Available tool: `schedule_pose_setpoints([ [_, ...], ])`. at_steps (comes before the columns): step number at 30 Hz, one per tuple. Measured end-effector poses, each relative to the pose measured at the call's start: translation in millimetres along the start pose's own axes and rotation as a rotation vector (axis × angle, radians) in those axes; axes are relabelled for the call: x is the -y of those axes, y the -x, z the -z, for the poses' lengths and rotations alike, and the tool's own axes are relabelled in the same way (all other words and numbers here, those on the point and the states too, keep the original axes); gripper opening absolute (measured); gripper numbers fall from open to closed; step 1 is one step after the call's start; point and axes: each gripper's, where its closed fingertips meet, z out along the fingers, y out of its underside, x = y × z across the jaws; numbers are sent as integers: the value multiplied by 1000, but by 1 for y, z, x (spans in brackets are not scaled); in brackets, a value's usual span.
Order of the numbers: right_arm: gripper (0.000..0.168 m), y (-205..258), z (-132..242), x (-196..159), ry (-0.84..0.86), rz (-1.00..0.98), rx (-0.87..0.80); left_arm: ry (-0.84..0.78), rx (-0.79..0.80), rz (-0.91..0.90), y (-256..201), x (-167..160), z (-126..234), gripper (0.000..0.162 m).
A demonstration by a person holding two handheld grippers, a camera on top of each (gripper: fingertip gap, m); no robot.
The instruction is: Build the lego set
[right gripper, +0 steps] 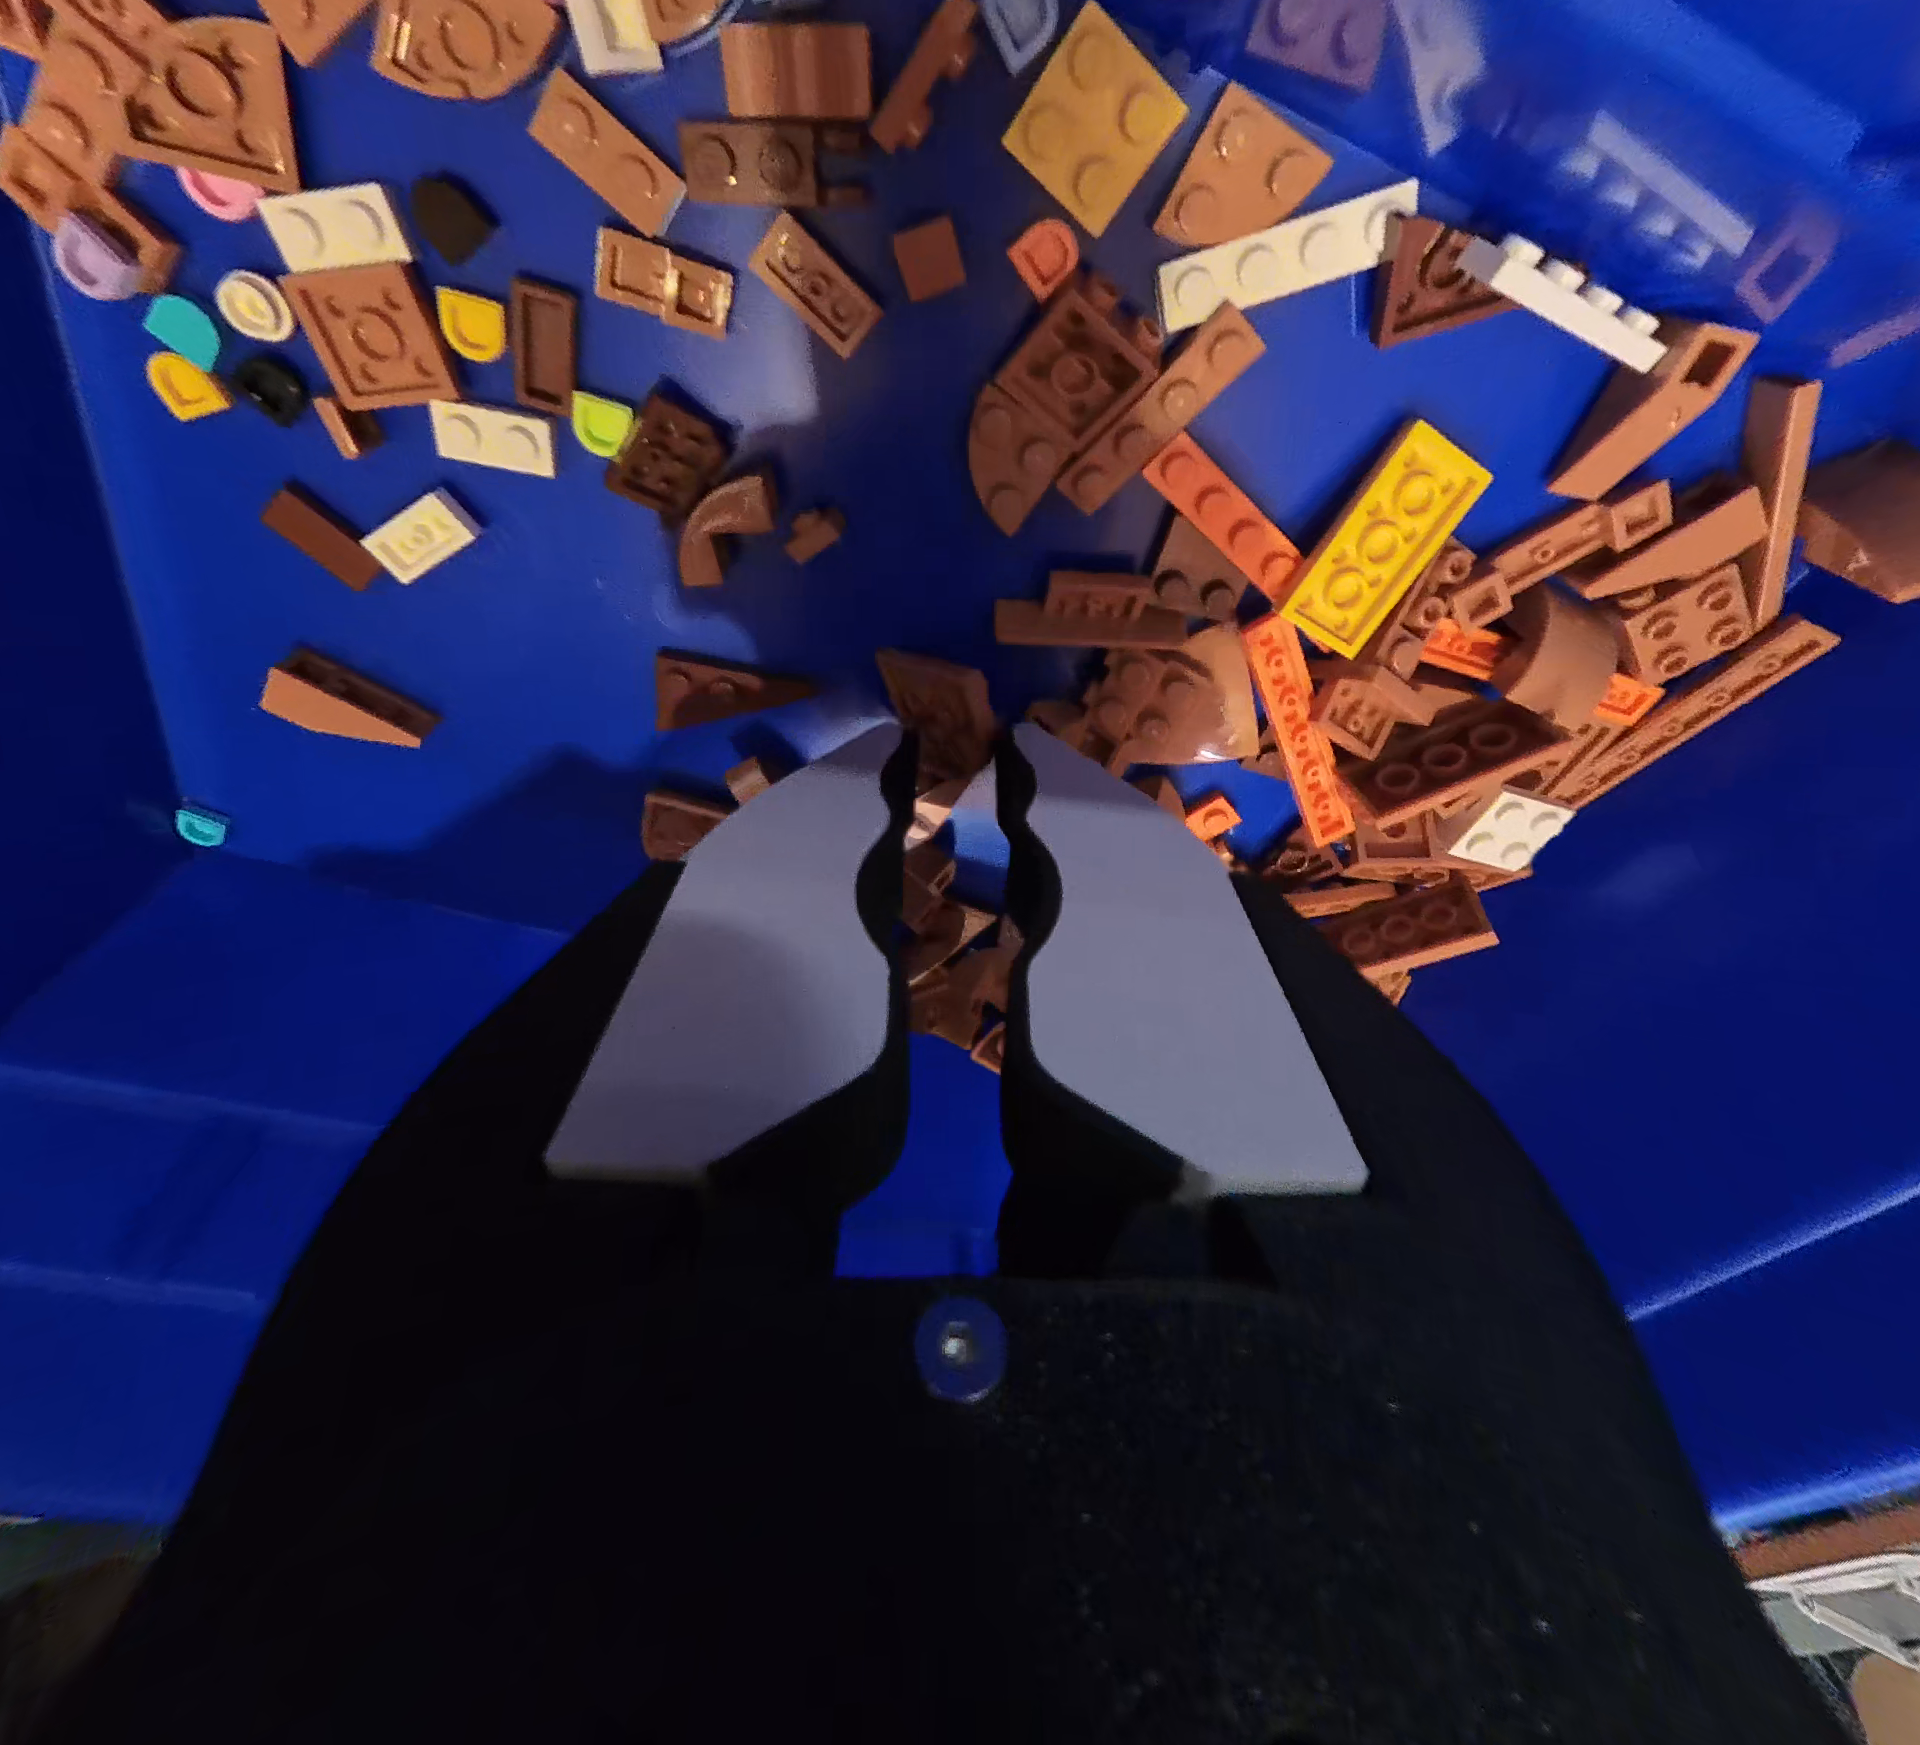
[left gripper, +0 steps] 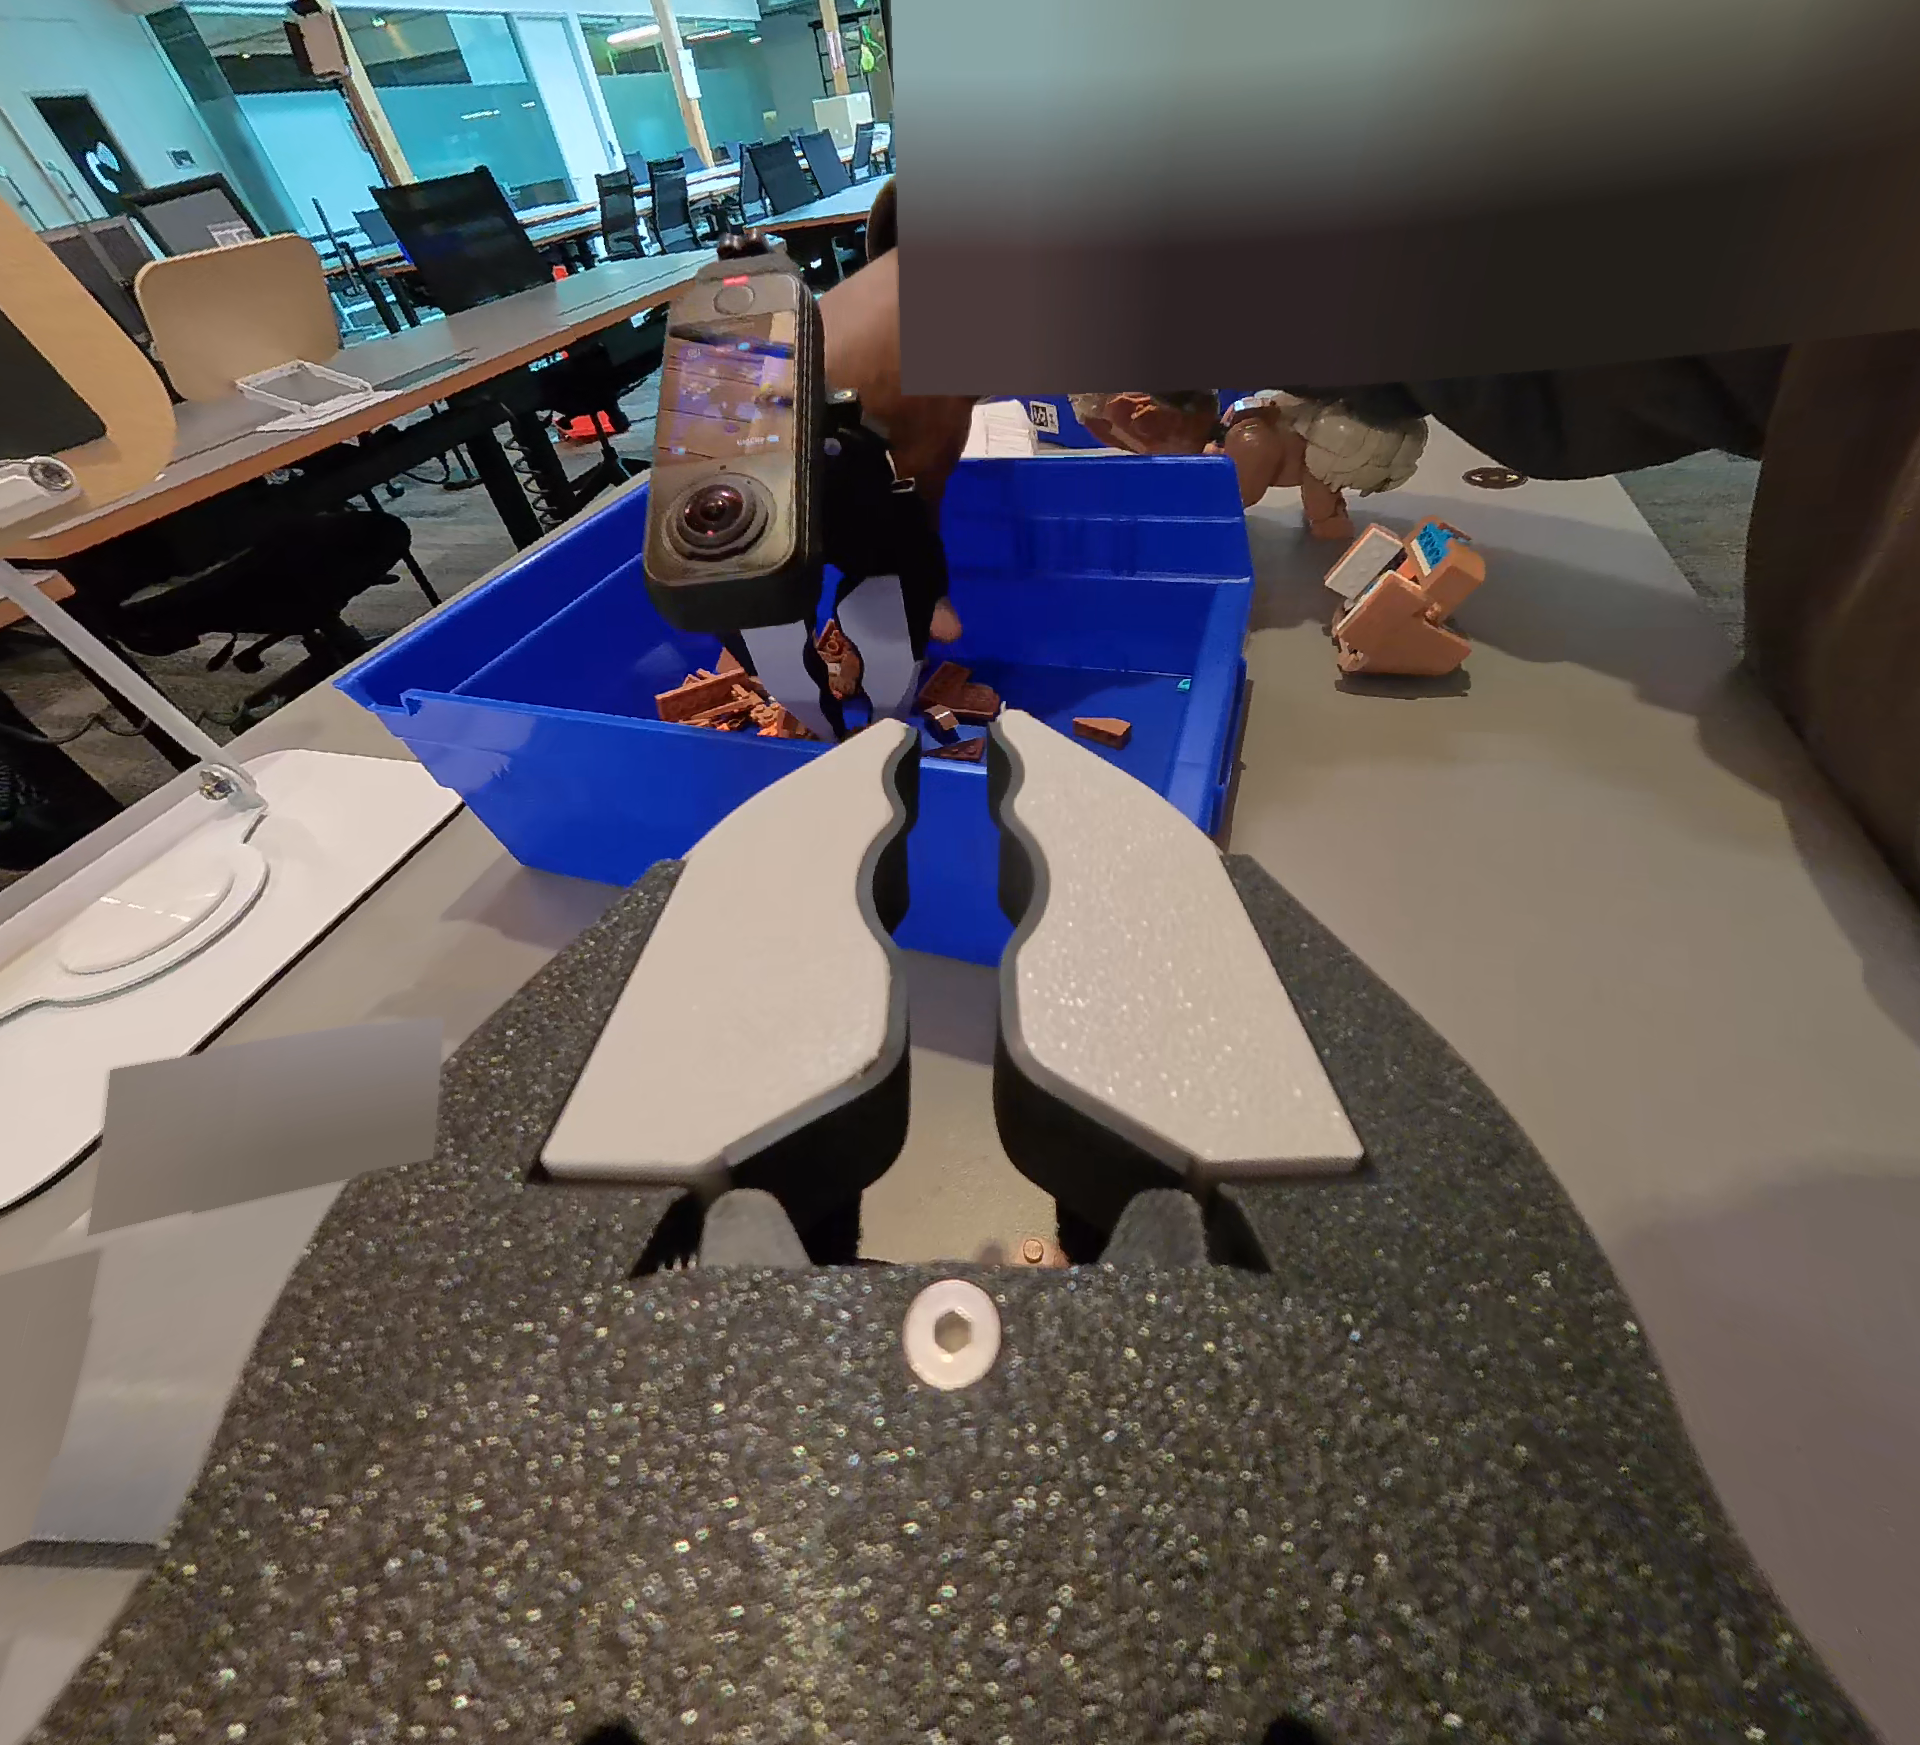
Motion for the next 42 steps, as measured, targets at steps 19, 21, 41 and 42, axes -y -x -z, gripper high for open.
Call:
schedule_pose_setpoints([
  [19,23,-25,11,43,-172,131,-133,-4,2,4,1,0,1,12],
  [21,24,-26,7,45,-169,139,-107,-5,2,5,1,0,1,12],
  [41,17,-29,10,15,-131,74,-30,-11,13,6,4,2,4,12],
  [42,17,-26,13,16,-146,76,-26,-12,15,8,5,2,4,12],
])
